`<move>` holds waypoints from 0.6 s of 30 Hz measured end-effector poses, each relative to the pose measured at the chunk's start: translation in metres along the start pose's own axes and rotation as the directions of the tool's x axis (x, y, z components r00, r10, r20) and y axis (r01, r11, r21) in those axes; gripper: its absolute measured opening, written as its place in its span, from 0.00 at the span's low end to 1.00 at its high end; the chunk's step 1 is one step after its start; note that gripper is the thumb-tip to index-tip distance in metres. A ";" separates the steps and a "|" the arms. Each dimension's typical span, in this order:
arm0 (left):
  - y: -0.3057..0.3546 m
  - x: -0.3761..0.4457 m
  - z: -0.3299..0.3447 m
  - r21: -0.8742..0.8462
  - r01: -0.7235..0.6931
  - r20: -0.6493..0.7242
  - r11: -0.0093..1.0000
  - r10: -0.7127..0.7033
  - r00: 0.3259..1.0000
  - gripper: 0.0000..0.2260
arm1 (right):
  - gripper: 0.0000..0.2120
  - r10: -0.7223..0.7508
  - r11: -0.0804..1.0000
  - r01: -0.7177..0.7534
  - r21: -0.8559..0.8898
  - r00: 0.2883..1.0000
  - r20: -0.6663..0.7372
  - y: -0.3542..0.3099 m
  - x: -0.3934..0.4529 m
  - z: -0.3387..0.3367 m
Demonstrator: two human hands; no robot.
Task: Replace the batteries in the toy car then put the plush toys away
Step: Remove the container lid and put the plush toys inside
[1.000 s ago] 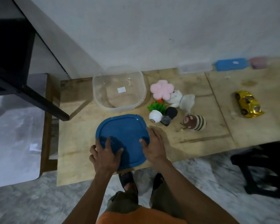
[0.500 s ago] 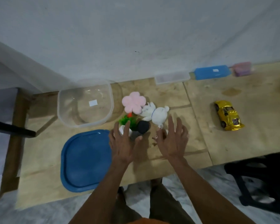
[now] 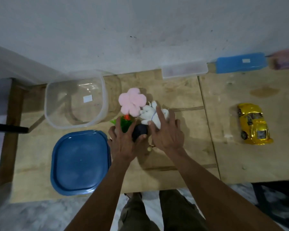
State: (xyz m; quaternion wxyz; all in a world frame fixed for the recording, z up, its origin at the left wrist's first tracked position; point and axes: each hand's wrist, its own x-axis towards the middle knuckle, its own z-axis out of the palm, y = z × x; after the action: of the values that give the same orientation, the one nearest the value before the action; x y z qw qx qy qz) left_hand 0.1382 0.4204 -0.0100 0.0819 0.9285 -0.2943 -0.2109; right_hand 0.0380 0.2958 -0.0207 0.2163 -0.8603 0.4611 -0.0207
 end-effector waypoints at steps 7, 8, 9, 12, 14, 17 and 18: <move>-0.015 -0.021 0.007 0.037 0.028 -0.004 0.999 -0.028 1.000 0.28 | 0.26 0.002 0.999 -0.002 -0.040 1.000 -0.012 0.006 -0.017 0.002; -0.017 -0.024 0.007 0.038 0.030 0.001 0.999 -0.030 1.000 0.29 | 0.26 0.005 0.999 -0.005 -0.051 1.000 -0.011 0.006 -0.020 0.002; -0.018 -0.026 0.007 0.044 0.022 -0.001 0.999 -0.022 1.000 0.30 | 0.27 0.013 0.998 -0.014 -0.061 1.000 -0.009 0.006 -0.023 0.003; -0.021 -0.025 0.004 0.039 0.005 -0.004 0.999 -0.005 1.000 0.32 | 0.28 0.033 0.998 -0.033 -0.059 0.999 -0.015 0.002 -0.022 0.003; -0.022 -0.021 0.002 0.030 0.008 0.008 1.000 -0.008 1.000 0.33 | 0.29 0.014 0.999 -0.015 -0.041 1.000 -0.020 0.002 -0.019 0.003; -0.024 -0.017 0.000 0.034 0.014 -0.006 0.999 -0.013 1.000 0.30 | 0.28 0.006 1.000 -0.006 0.000 1.000 -0.009 0.002 -0.014 0.001; -0.025 -0.018 0.000 0.036 0.022 -0.022 0.999 -0.021 1.000 0.28 | 0.28 0.015 1.000 -0.015 0.021 1.000 -0.003 0.002 -0.013 0.001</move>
State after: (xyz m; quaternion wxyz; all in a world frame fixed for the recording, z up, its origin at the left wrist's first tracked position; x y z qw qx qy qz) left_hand 0.1379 0.4513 -0.0112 0.0661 0.9351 -0.2872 -0.1967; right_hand 0.0289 0.3058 -0.0208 0.2249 -0.8544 0.4677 -0.0253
